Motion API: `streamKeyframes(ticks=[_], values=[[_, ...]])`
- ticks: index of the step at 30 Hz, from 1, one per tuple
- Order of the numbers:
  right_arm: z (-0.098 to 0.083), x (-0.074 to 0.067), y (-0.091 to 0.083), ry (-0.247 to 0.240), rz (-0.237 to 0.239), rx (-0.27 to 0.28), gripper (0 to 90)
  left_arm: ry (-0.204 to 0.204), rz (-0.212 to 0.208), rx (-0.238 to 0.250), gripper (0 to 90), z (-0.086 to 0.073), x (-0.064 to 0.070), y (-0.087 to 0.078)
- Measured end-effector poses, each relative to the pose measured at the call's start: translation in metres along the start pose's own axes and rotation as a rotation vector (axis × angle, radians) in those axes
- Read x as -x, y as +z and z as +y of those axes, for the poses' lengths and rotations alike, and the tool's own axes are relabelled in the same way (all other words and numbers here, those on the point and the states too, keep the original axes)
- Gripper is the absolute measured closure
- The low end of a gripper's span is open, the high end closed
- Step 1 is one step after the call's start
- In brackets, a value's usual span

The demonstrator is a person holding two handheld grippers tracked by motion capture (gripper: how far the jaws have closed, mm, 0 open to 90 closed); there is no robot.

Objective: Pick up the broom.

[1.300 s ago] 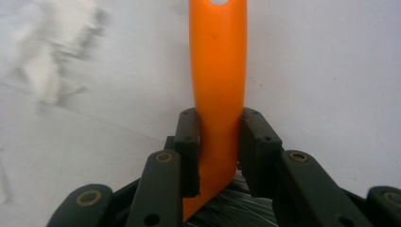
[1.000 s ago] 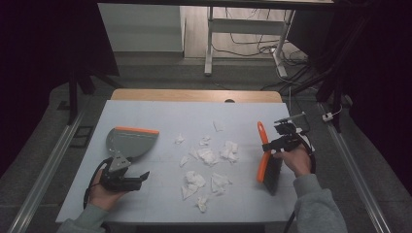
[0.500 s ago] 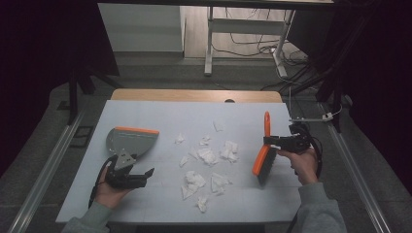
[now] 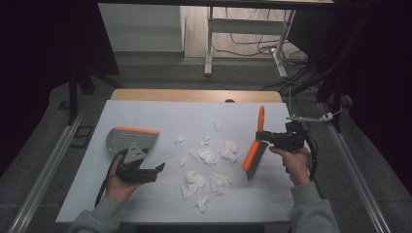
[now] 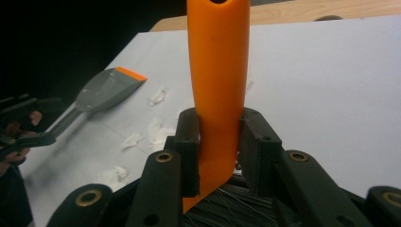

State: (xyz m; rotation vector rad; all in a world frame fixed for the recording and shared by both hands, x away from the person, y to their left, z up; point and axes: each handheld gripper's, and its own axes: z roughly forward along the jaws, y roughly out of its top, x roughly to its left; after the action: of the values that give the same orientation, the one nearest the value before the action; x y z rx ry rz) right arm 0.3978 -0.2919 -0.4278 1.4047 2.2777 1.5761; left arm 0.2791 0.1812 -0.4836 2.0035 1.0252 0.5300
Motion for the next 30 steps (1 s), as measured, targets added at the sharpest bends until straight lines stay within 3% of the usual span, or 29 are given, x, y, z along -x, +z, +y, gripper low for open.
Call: streamKeyframes(ticks=[7,15,20,24,30], values=[[0.001,-0.016,0.01,-0.011,0.017,0.034,71.1,0.006,-0.037,0.012,19.0,0.014,0.005,0.008],[0.002,-0.035,0.025,-0.046,0.057,0.072,71.1,0.047,-0.086,0.031,18.9,0.033,0.024,0.016],[0.001,-0.044,0.033,-0.071,0.086,0.093,71.1,0.079,-0.138,0.047,18.9,0.046,0.04,0.024],[0.0,-0.049,0.036,-0.087,0.125,0.112,71.0,0.103,-0.161,0.037,18.8,0.048,0.051,0.031],[-0.001,-0.054,0.039,-0.091,0.132,0.123,71.0,0.111,-0.168,0.025,18.9,0.048,0.055,0.036]])
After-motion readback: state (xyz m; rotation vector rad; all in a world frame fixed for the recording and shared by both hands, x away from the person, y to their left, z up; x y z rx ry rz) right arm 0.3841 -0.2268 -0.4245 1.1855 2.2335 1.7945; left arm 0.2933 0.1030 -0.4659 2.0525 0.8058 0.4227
